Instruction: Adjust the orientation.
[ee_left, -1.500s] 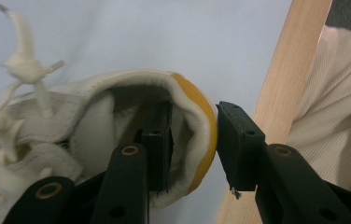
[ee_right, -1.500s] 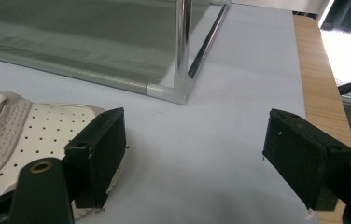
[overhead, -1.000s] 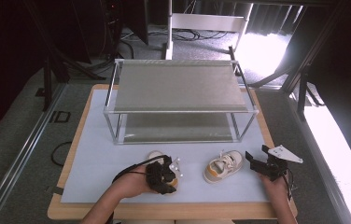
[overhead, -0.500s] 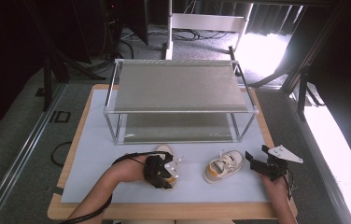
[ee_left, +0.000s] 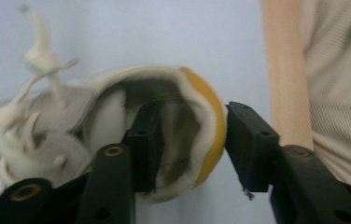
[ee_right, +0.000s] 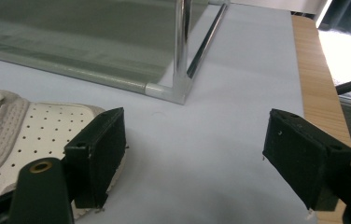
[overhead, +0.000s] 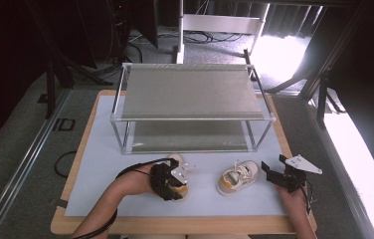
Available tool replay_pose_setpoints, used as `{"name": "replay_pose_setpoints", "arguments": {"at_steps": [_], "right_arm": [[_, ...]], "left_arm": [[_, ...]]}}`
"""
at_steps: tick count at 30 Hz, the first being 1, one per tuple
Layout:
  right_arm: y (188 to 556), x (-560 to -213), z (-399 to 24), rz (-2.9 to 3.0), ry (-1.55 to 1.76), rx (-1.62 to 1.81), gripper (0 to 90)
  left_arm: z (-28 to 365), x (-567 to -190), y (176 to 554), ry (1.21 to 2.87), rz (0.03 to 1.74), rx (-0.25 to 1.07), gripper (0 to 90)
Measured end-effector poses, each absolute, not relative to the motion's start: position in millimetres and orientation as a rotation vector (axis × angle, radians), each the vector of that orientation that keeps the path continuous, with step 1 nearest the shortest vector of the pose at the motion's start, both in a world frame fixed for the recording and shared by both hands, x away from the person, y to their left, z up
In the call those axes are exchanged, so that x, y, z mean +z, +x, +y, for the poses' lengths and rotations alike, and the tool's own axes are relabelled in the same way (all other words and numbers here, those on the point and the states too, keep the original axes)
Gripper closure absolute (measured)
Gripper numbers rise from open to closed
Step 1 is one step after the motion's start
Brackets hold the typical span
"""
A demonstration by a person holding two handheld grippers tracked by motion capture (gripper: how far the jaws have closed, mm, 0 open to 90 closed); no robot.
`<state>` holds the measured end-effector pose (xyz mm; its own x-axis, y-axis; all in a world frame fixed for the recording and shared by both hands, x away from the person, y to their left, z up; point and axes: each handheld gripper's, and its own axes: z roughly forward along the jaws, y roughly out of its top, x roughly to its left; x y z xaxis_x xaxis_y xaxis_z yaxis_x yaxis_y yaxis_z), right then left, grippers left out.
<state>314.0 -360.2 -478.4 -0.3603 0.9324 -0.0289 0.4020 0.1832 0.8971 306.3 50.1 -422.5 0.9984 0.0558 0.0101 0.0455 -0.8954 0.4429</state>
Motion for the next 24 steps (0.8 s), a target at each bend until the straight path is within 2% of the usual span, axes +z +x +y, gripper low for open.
{"name": "replay_pose_setpoints", "arguments": {"at_steps": [2, 8, 12, 24], "right_arm": [[314.6, -477.9, -362.4, 1.85, 1.289, 1.149, 18.3], [312.7, -467.6, -366.8, 1.863, 1.397, 1.136, 17.0], [307.6, -445.8, -364.3, 1.896, 1.414, 1.173, 13.7], [294.4, -393.9, -330.5, 2.05, 1.336, 1.173, 13.8]], "left_arm": [[49.9, -421.7, 305.8, 2.687, 0.144, 0.033, 51.3], [47.0, -420.0, 308.2, 2.702, 0.214, -0.023, 51.3], [42.3, -423.2, 307.3, 2.744, 0.217, -0.046, 51.3], [40.4, -423.4, 307.6, 2.762, 0.233, -0.066, 51.5]]}}
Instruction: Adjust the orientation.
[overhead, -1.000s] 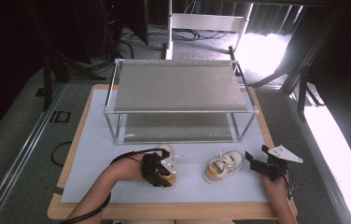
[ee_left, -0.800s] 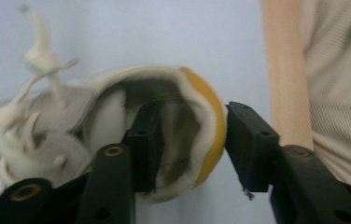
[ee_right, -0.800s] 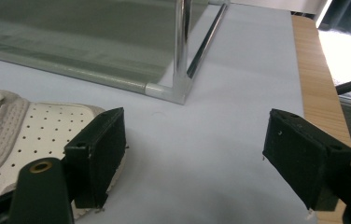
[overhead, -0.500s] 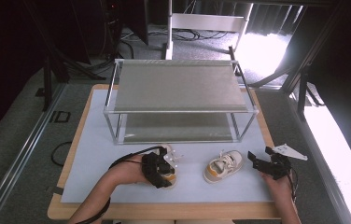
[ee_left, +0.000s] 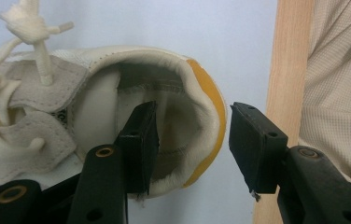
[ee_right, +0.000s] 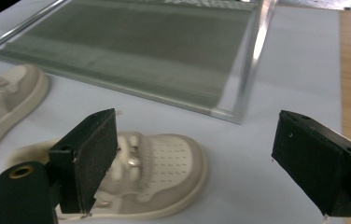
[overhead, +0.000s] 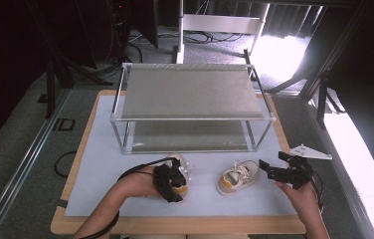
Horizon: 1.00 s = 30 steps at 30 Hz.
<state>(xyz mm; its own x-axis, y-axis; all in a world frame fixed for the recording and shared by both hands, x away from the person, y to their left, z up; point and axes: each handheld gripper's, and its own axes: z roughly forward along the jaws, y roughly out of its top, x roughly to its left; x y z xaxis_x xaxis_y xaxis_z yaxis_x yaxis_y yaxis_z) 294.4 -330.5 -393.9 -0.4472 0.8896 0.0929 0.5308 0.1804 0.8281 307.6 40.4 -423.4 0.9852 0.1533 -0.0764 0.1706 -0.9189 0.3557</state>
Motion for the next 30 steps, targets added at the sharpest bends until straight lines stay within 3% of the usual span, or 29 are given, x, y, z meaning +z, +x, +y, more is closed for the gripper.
{"name": "replay_pose_setpoints", "arguments": {"at_steps": [16, 19, 26, 30], "right_arm": [[279.1, -368.4, -259.6, 2.328, 1.096, 1.051, 12.6], [278.7, -371.3, -247.1, 2.424, 1.058, 1.018, 20.9], [284.3, -381.2, -224.5, 2.614, 1.079, 0.938, 21.7], [293.8, -389.8, -217.5, 2.695, 1.141, 0.878, 36.6]], "left_arm": [[38.3, -423.9, 306.7, 2.779, 0.226, -0.07, 51.5], [38.5, -424.1, 306.8, 2.778, 0.225, -0.071, 51.5], [36.9, -425.8, 307.1, 2.791, 0.219, -0.075, 51.4], [35.9, -427.0, 307.4, 2.792, 0.215, -0.076, 51.4]]}}
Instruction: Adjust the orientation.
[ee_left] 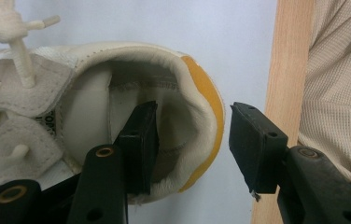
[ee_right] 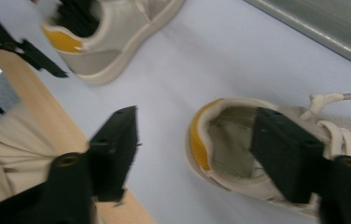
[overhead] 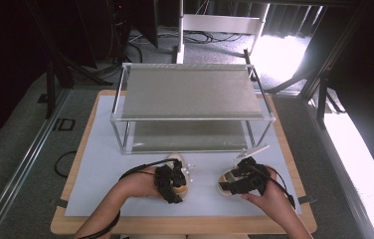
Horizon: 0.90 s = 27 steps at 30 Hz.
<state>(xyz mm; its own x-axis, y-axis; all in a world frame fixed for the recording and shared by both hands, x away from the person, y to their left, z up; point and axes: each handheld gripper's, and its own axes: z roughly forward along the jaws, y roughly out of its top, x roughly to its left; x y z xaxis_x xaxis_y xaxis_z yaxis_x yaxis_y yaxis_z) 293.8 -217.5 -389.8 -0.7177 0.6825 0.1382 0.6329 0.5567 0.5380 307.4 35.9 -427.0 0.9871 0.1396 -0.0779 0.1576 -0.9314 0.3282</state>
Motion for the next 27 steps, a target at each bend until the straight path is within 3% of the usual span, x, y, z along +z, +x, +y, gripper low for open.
{"name": "replay_pose_setpoints", "arguments": {"at_steps": [3, 7, 12, 20, 27], "right_arm": [[297.5, -393.4, -212.6, 2.703, 1.144, 0.826, 44.1], [304.7, -399.7, -206.4, 2.731, 1.152, 0.752, 46.7], [311.5, -408.7, -199.1, 2.777, 1.19, 0.643, 66.1], [322.2, -413.6, -195.8, 2.882, 1.181, 0.591, 74.2], [312.5, -403.3, -186.4, 2.946, 0.902, 0.48, 75.3]], "left_arm": [[35.8, -427.1, 307.9, 2.799, 0.206, -0.075, 51.5], [35.9, -427.3, 307.6, 2.793, 0.211, -0.075, 51.5], [35.9, -427.6, 307.6, 2.792, 0.216, -0.079, 51.5], [35.6, -427.8, 307.9, 2.795, 0.221, -0.081, 51.5], [36.0, -427.8, 308.4, 2.791, 0.226, -0.089, 51.6]]}}
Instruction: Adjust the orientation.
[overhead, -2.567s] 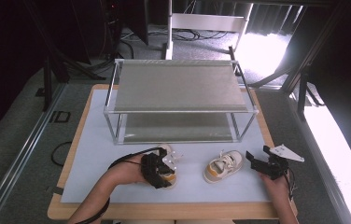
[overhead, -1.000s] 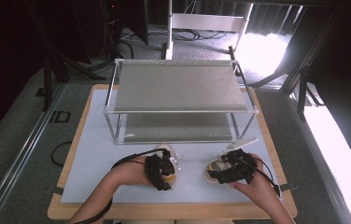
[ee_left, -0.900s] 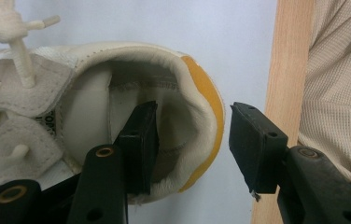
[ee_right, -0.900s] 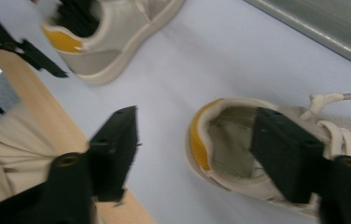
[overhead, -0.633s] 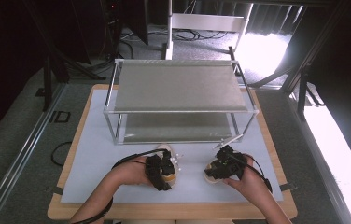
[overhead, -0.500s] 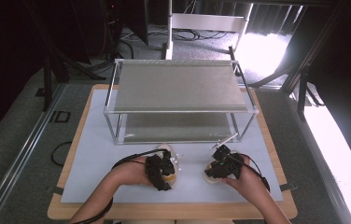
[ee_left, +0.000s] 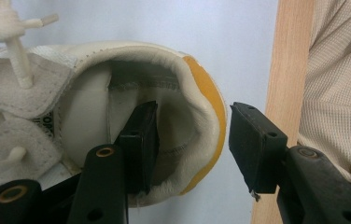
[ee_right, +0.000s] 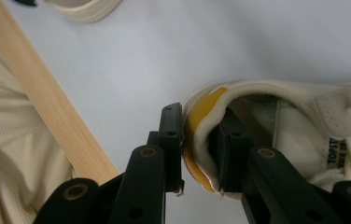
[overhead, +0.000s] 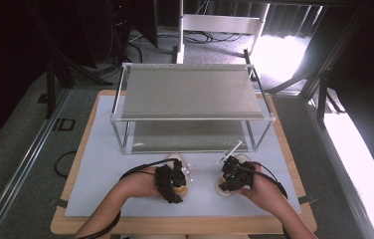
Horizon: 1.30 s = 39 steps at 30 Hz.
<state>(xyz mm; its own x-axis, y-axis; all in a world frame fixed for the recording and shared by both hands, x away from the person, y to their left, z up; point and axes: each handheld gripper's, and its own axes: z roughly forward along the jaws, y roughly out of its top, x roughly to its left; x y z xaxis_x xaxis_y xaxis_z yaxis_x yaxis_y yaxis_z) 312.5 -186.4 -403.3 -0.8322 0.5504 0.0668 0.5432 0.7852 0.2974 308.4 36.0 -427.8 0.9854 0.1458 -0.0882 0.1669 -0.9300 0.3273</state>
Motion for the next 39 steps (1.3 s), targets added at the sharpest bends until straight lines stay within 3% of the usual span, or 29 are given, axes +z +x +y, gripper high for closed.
{"name": "replay_pose_setpoints", "arguments": {"at_steps": [3, 6, 11, 15, 20, 27, 37, 39], "right_arm": [[310.1, -399.9, -183.4, 2.96, 0.796, 0.456, 75.4], [306.9, -392.7, -183.0, 3.04, 0.365, 0.471, 74.5], [302.2, -387.8, -174.6, 3.088, 0.009, 0.399, 74.1], [305.2, -388.1, -167.1, 3.1, -0.103, 0.315, 73.8], [307.9, -394.2, -166.0, 3.113, -0.167, 0.248, 72.2], [305.6, -396.1, -175.3, 3.073, -0.012, 0.348, 58.3], [299.8, -398.2, -175.4, 3.016, 0.045, 0.386, 61.5], [297.7, -397.8, -173.7, 3.019, 0.03, 0.368, 66.3]], "left_arm": [[36.2, -427.8, 308.2, 2.789, 0.231, -0.091, 51.7], [36.0, -427.8, 308.3, 2.789, 0.23, -0.094, 51.7], [35.6, -427.1, 309.3, 2.797, 0.225, -0.1, 51.8], [35.2, -426.9, 309.1, 2.797, 0.231, -0.097, 51.8], [36.3, -427.1, 309.4, 2.779, 0.248, -0.109, 51.8], [36.8, -424.7, 308.4, 2.758, 0.283, -0.102, 51.5], [31.7, -426.5, 301.4, 2.762, 0.331, -0.067, 51.4], [32.0, -428.3, 302.3, 2.758, 0.361, -0.067, 51.6]]}}
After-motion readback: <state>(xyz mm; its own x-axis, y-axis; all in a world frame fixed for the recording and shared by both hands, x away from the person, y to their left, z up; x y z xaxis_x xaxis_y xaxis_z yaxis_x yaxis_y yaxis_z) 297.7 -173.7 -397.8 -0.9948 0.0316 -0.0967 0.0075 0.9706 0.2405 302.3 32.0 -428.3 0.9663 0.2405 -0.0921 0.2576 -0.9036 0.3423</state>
